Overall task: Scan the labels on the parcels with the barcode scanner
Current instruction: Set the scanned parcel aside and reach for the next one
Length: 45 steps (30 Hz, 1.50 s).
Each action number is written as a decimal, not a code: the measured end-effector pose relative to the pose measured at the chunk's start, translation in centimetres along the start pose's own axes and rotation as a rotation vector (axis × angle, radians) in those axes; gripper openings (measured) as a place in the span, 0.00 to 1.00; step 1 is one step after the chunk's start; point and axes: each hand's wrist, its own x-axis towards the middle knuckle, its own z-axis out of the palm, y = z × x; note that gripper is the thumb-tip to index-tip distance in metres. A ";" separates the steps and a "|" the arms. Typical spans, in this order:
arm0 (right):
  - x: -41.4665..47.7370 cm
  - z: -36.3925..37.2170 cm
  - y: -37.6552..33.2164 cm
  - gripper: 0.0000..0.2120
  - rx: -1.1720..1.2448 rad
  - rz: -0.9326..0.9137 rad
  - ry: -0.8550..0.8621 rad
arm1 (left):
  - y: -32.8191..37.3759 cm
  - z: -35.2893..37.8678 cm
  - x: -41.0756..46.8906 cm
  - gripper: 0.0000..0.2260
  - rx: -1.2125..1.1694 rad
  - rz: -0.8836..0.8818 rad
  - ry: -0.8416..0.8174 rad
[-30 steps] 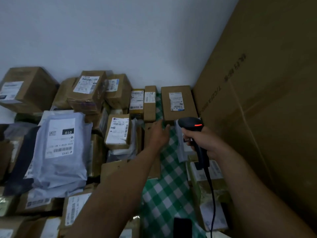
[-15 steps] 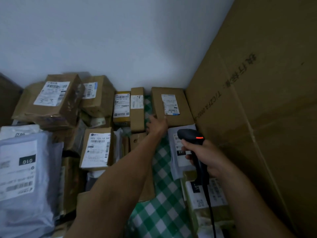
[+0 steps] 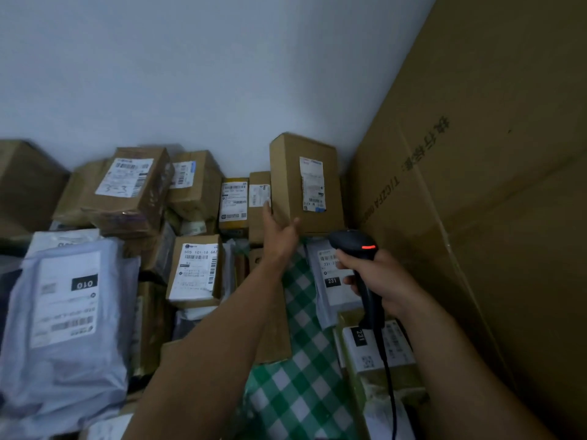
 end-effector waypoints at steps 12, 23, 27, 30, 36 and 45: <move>-8.2 1.2 -3.0 0.08 -0.102 -0.243 -0.007 | 2.5 -6.8 -8.9 0.38 -0.109 0.171 -0.154; -12.5 1.7 -3.9 0.08 -0.201 -0.292 -0.072 | 3.4 -7.8 -11.5 0.37 -0.127 0.140 -0.154; -12.7 1.6 -4.0 0.09 -0.188 -0.270 -0.068 | 3.3 -7.9 -11.5 0.38 -0.107 0.139 -0.149; -12.8 1.4 -4.0 0.09 -0.188 -0.264 -0.066 | 3.3 -7.8 -11.5 0.39 -0.113 0.137 -0.156; -12.6 1.1 -4.2 0.07 -0.190 -0.274 -0.078 | 3.4 -7.4 -11.1 0.37 -0.097 0.134 -0.155; -9.9 0.5 -3.9 0.09 -0.162 -0.261 -0.012 | 3.1 -6.3 -8.7 0.38 -0.042 0.108 -0.096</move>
